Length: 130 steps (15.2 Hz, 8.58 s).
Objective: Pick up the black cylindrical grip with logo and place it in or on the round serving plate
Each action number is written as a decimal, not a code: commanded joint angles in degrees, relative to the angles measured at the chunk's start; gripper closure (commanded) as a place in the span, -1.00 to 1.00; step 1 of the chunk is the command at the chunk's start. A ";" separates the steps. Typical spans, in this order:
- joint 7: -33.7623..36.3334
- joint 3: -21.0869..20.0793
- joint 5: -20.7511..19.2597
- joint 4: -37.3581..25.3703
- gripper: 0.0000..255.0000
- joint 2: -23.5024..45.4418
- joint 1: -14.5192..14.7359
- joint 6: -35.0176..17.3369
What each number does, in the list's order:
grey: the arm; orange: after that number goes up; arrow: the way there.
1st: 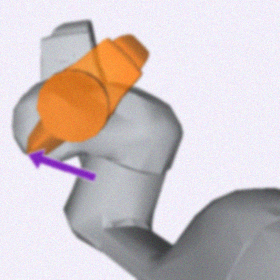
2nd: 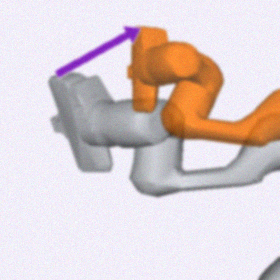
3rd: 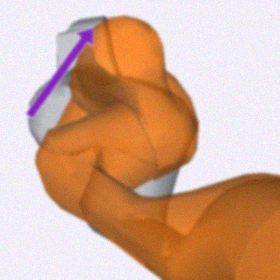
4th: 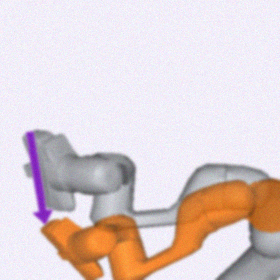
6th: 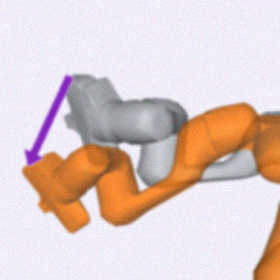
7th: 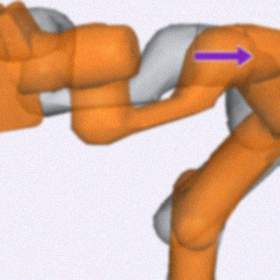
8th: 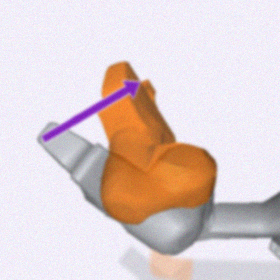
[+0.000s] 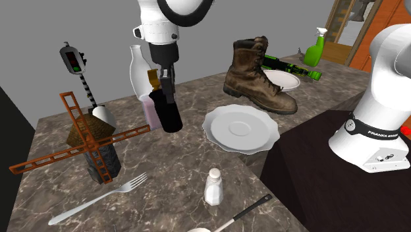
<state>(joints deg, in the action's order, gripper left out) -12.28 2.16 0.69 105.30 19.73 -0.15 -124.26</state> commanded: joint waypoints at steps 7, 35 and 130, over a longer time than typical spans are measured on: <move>-0.05 0.09 -0.12 -2.71 1.00 -2.64 -0.05 5.32; -6.69 4.77 -5.12 45.27 1.00 -51.28 -5.38 5.83; 11.00 -3.55 -41.24 48.76 1.00 -21.10 -6.86 -28.66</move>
<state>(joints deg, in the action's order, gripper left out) -1.30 -1.37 -40.56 154.03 -1.58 -7.03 -152.82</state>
